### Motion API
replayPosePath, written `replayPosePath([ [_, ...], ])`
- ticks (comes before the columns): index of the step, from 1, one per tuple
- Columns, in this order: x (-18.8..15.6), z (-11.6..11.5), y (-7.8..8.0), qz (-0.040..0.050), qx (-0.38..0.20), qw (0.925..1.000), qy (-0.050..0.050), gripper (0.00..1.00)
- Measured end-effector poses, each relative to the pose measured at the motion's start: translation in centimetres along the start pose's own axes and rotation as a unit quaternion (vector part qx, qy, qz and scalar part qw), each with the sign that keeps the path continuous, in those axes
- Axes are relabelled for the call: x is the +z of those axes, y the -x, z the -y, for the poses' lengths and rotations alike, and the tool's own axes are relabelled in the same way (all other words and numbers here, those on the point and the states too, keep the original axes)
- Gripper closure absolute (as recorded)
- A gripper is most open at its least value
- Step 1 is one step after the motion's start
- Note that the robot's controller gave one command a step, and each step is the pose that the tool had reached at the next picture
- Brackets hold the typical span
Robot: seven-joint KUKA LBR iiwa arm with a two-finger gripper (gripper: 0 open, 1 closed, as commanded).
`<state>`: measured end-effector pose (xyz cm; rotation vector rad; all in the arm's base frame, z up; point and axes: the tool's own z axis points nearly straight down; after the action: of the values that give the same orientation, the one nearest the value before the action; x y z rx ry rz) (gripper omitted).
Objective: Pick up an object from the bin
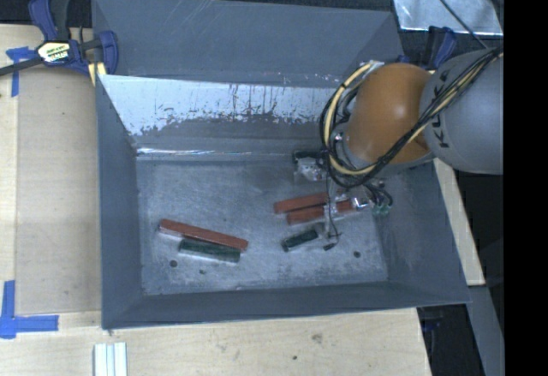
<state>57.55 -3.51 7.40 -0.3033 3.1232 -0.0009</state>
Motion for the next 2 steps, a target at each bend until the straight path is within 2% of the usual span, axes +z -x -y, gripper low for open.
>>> replayPosePath([
  [1,0.04,-0.1,1.54,0.0046,0.073,0.9973,-0.001,1.0],
  [2,0.04,-0.1,1.54,0.0046,0.073,0.9973,-0.001,1.0],
])
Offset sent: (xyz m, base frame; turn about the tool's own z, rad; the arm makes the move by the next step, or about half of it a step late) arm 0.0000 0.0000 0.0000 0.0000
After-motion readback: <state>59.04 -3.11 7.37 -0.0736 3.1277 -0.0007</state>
